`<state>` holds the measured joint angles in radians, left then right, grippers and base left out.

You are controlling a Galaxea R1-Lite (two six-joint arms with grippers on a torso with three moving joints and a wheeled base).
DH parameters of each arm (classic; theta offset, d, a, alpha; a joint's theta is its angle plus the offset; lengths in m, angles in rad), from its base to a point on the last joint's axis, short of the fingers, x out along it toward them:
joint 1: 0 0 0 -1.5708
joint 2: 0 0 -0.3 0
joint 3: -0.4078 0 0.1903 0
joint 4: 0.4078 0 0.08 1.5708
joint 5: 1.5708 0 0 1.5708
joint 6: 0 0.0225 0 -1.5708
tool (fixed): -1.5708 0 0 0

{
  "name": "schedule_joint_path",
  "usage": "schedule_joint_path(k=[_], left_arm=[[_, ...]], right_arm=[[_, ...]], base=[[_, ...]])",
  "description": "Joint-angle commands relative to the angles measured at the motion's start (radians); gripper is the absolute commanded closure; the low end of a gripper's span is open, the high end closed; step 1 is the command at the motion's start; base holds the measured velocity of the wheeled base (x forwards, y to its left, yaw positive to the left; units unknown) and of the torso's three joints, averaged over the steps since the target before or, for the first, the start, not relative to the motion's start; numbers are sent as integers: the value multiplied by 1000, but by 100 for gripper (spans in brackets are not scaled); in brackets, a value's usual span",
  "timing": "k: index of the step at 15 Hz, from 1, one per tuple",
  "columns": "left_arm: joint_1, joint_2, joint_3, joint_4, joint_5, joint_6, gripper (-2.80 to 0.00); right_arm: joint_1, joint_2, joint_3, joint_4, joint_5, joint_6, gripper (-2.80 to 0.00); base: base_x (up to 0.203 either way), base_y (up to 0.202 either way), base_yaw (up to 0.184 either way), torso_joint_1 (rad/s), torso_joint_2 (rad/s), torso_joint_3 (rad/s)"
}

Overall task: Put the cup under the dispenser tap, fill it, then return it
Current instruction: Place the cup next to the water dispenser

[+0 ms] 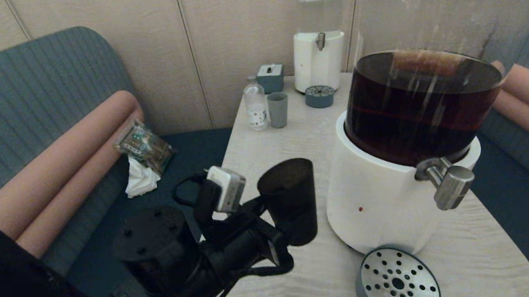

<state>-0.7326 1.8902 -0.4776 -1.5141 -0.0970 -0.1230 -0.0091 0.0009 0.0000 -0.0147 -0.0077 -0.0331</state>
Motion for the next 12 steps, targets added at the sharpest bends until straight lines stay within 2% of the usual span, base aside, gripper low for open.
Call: schedule_joint_path(k=[1, 5, 12], left_arm=[[75, 66, -32, -11, 3, -1, 0], [212, 219, -132, -16, 5, 2, 0], [307, 384, -256, -16, 4, 12, 0]], right_arm=[[0, 1, 3, -1, 0, -1, 0], [0, 1, 2, -1, 0, -1, 0], [0, 1, 3, -1, 0, -1, 0]], base=[[0, 0, 0, 0, 0, 0], [0, 0, 0, 0, 0, 0], [0, 0, 0, 0, 0, 0]])
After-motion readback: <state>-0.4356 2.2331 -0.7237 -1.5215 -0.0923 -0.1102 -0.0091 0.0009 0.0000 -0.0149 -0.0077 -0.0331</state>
